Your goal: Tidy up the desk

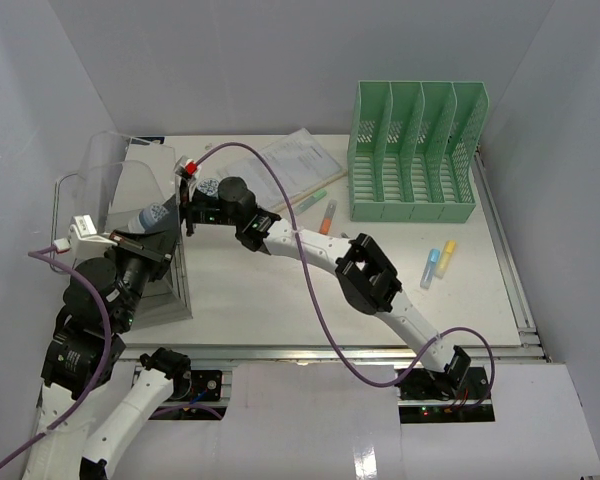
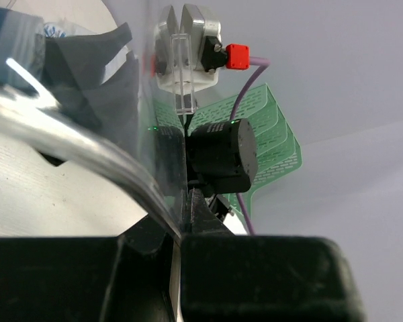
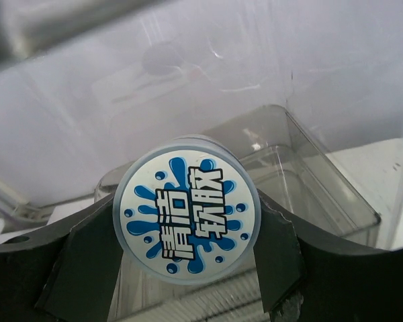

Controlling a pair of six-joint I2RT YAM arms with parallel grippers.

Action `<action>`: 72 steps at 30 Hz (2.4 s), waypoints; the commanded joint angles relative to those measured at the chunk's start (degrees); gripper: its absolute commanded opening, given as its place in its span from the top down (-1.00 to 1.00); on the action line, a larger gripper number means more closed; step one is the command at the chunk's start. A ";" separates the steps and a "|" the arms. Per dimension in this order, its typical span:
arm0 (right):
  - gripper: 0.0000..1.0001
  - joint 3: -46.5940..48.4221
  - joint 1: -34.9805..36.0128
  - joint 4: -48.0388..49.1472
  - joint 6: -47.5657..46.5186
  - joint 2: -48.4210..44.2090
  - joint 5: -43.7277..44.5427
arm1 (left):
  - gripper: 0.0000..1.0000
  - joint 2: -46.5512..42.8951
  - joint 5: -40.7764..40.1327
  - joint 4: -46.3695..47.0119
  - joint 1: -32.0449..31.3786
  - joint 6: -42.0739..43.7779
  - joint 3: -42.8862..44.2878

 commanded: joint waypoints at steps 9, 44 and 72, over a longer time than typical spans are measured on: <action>-0.92 -1.90 0.15 9.41 -12.45 -1.06 5.27 | 1.00 -1.00 1.95 3.51 -0.30 0.81 -0.49; -0.81 10.25 -9.05 -11.18 -22.93 14.05 31.84 | 1.00 -0.91 4.27 4.07 -0.41 0.60 -1.91; -0.78 17.30 -10.38 4.02 -18.75 24.04 28.26 | 1.00 -0.38 5.43 3.78 -0.41 -0.27 -2.91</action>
